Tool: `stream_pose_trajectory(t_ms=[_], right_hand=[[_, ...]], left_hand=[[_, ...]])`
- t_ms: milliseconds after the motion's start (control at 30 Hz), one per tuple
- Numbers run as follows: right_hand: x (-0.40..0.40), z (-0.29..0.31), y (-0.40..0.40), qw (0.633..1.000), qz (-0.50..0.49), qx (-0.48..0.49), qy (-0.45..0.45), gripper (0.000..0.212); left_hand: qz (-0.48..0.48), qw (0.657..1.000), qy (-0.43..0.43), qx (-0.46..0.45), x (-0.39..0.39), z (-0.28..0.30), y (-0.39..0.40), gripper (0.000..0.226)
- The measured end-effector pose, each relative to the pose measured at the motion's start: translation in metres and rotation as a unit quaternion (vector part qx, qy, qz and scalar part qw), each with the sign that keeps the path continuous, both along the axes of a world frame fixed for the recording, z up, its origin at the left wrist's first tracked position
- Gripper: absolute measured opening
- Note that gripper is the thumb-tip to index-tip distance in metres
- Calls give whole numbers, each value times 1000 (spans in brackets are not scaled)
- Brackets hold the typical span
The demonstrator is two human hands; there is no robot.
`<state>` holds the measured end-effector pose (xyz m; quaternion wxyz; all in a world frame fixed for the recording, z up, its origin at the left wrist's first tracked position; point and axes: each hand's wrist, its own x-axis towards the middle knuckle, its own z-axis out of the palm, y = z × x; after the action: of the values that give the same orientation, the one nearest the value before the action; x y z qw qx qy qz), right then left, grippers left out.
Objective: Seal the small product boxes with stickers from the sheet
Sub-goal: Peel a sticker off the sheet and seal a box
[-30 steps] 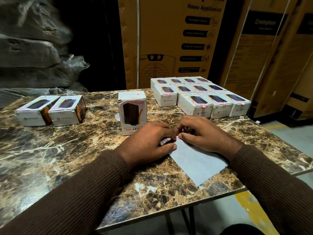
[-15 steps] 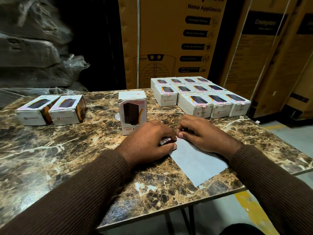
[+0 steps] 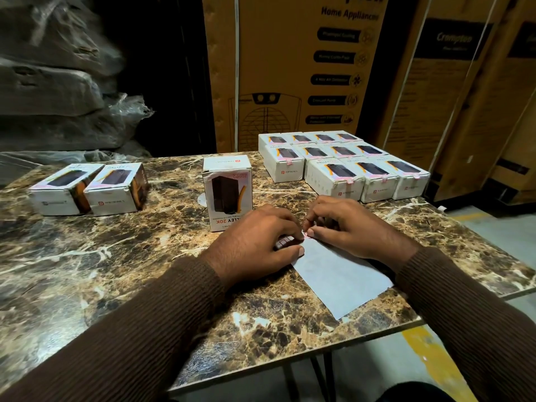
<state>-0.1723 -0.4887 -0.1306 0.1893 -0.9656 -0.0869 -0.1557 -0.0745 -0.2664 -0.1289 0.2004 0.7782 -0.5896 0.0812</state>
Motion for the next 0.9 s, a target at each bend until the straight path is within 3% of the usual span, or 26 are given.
stream_pose_trajectory(t_ms=[900], right_hand=[[3, -5, -3, 1000, 18, -16, -2, 10]], left_hand=[[21, 998, -56, 2, -4, 2, -3, 33]])
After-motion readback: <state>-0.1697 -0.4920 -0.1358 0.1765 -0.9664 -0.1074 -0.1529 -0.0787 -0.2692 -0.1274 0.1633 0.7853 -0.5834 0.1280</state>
